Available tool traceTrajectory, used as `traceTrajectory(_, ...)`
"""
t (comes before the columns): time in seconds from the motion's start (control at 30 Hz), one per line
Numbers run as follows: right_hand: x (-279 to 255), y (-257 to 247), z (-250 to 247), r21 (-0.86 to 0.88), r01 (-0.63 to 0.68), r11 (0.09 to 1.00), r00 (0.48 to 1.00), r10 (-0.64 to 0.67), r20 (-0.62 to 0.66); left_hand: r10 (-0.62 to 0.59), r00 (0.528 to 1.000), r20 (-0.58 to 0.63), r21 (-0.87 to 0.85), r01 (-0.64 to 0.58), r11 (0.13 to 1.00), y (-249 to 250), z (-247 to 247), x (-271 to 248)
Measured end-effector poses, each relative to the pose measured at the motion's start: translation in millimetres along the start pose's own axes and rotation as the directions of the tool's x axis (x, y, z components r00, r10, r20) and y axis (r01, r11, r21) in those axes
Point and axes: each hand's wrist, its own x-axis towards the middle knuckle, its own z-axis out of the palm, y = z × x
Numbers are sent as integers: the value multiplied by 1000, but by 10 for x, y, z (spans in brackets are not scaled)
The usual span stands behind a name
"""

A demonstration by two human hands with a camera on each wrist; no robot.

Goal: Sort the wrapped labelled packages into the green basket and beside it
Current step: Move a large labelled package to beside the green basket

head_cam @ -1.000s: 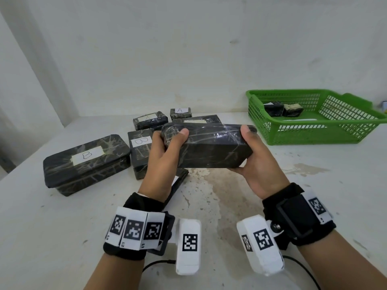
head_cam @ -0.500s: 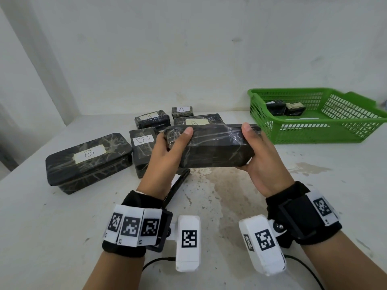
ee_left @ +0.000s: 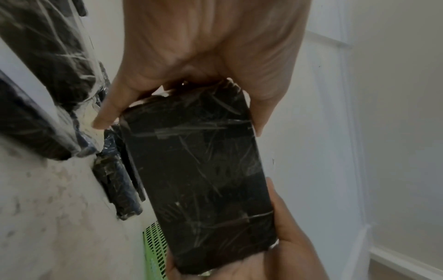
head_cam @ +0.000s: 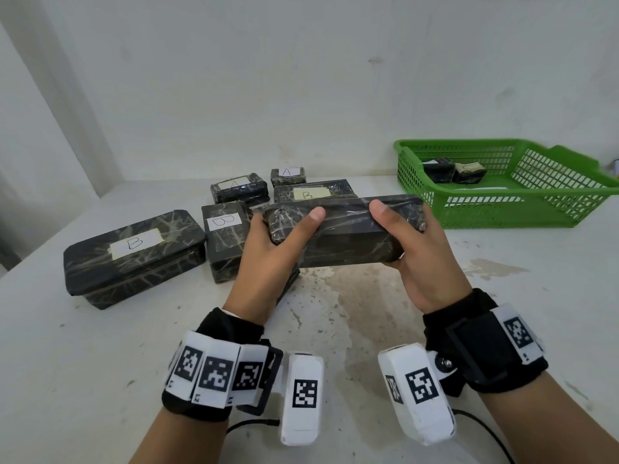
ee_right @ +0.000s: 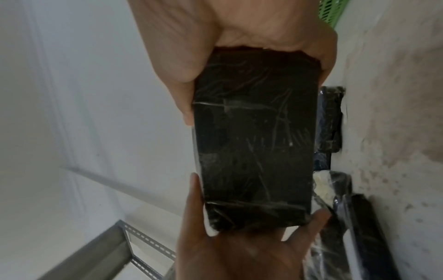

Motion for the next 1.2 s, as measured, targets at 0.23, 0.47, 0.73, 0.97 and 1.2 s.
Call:
traceTrajectory(0.23,-30,14,45,-29,31,999,999,-30,25,-3,999,-52,-50,0,999,-13,13,28)
traceTrajectory(0.47,-53,-14,53,-38,73,997,997,-73,-13,-16,999,-38,-57,13,998,-28,52,-19)
traceTrajectory(0.73,-37,-16,78,-70,12,997,999,-14,-30,-46,998,-37,-128,41,991,-7,30,11)
traceTrajectory(0.97,3,-21,49,-30,-18,999,999,16,-38,-76,997,-15,-145,73,987,-29,-15,47)
traceTrajectory(1.2,-25,-6,77,-100,-52,994,998,55,28,-61,997,-40,-192,52,980,48,-90,74)
